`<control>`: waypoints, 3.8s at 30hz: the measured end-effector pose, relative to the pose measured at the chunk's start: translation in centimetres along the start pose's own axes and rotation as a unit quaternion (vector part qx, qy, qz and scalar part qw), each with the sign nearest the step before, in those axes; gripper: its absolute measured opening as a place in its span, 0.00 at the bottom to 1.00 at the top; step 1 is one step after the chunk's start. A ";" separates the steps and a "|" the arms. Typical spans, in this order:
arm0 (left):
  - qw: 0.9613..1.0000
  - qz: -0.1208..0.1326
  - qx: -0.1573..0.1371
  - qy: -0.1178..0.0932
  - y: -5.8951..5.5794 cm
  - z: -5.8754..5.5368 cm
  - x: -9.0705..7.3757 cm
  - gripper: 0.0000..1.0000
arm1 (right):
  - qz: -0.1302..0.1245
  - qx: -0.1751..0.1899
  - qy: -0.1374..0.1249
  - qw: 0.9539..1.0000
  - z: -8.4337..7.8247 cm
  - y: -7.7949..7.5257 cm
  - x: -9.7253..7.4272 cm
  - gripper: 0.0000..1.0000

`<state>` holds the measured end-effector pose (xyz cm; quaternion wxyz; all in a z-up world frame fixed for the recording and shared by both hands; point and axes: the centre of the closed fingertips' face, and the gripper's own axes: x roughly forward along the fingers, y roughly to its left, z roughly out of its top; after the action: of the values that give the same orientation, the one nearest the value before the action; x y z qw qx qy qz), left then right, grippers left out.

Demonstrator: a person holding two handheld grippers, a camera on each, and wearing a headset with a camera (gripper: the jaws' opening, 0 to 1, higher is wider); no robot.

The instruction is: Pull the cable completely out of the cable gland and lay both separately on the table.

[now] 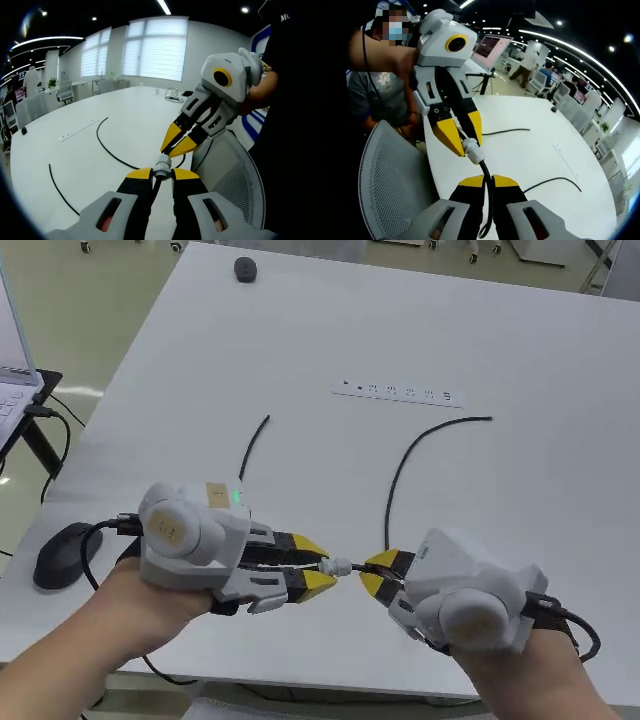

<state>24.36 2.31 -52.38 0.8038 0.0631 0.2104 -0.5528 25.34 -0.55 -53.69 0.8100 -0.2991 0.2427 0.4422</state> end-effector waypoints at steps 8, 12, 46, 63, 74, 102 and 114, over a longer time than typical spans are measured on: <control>1.000 0.007 -0.003 -0.001 0.6 0.2 0.0 0.15 | -0.033 0.097 0.004 0.995 -2.5 -2.2 -0.4 0.00; 1.000 0.004 -0.003 0.000 0.6 0.3 0.1 0.15 | -0.035 0.160 -0.009 0.986 -3.6 -3.0 -0.5 0.00; 1.000 0.008 -0.001 0.018 0.7 -0.4 0.6 0.15 | -0.122 0.219 -0.008 0.968 -8.4 -5.4 -3.8 0.09; 1.000 0.004 0.003 0.022 0.2 -0.1 1.3 0.15 | -0.043 -0.057 0.037 0.997 -0.2 -0.6 -0.4 0.12; 1.000 0.005 0.001 0.025 0.2 -0.6 1.3 0.15 | -0.034 -0.072 0.035 0.996 -0.3 0.1 0.2 0.02; 1.000 0.002 0.002 0.020 0.6 0.0 1.4 0.15 | -0.100 0.123 0.011 0.987 -5.6 -5.6 -1.3 0.01; 1.000 0.003 0.001 0.026 0.4 -0.1 1.8 0.15 | -0.137 0.201 0.005 0.970 -9.7 -7.9 -1.3 0.02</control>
<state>25.23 0.90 -53.27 0.7999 0.0784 0.2304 -0.5485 30.24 -11.44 -57.51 0.9053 -0.1628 0.2870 0.2676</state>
